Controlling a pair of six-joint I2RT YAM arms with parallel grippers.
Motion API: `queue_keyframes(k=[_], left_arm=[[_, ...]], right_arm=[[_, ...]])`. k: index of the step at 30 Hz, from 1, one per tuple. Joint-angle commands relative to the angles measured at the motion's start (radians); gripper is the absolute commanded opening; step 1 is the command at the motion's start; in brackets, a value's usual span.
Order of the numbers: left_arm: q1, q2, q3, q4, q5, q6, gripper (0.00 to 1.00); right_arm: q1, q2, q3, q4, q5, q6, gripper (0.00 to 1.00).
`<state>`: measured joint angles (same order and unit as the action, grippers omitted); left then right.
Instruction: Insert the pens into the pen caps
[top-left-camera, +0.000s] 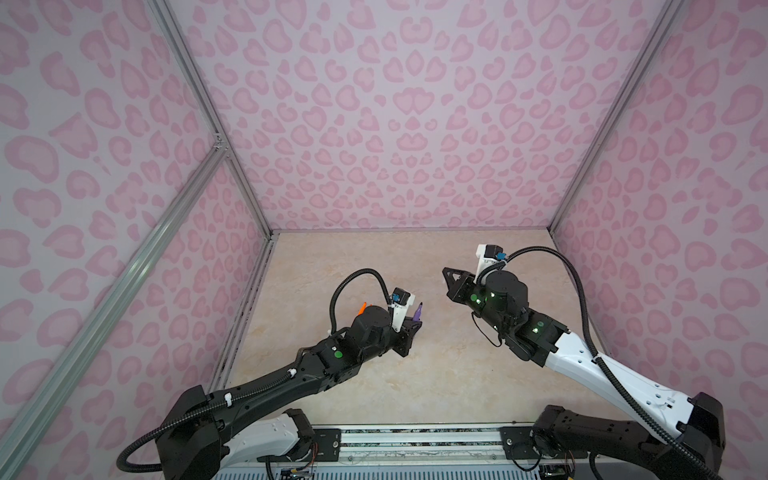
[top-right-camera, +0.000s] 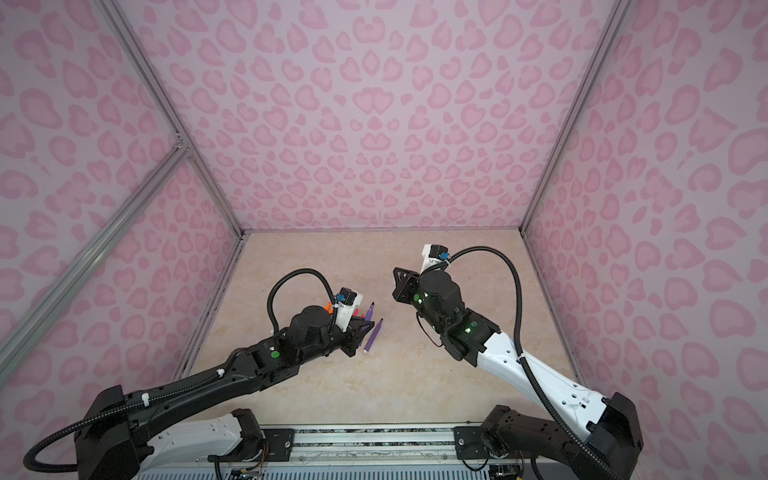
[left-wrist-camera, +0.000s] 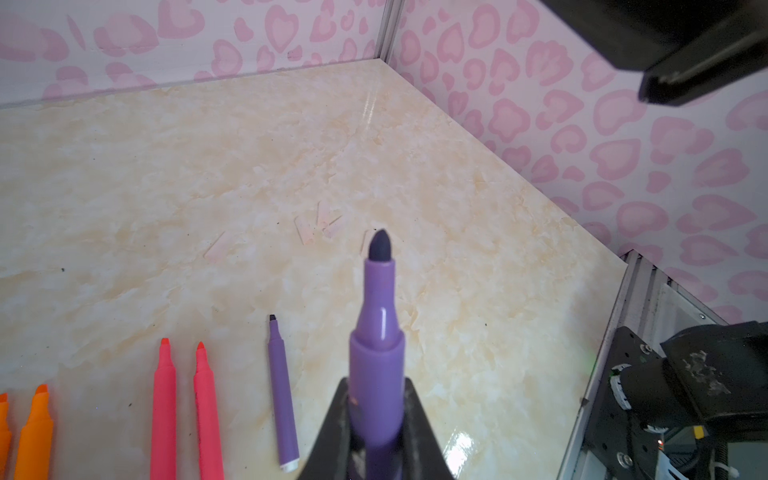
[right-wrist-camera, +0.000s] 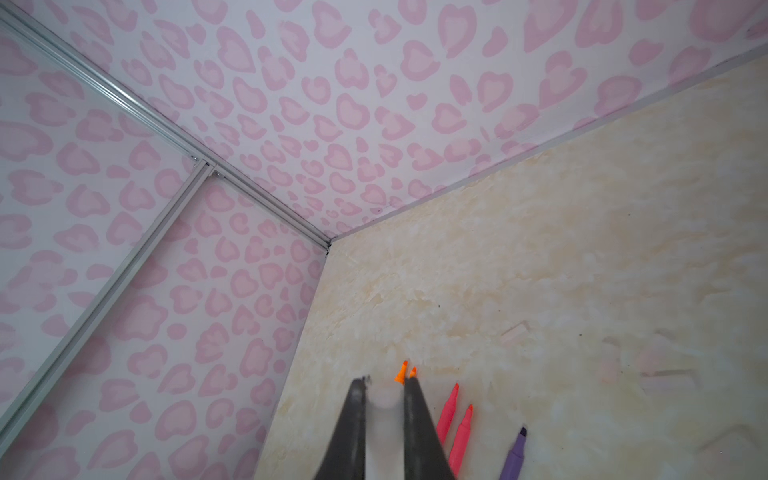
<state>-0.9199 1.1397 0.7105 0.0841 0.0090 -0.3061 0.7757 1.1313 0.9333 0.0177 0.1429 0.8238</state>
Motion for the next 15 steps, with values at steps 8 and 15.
queue_keyframes(k=[8, 15], left_arm=[[-0.002, -0.008, 0.008, 0.029, -0.019, -0.002, 0.03], [-0.002, -0.014, 0.007, 0.03, -0.019, -0.004, 0.03]], right_arm=[[0.129, 0.004, -0.094, 0.178, 0.141, 0.049, 0.0], [0.149, 0.038, -0.1, 0.2, 0.145, 0.069, 0.0]])
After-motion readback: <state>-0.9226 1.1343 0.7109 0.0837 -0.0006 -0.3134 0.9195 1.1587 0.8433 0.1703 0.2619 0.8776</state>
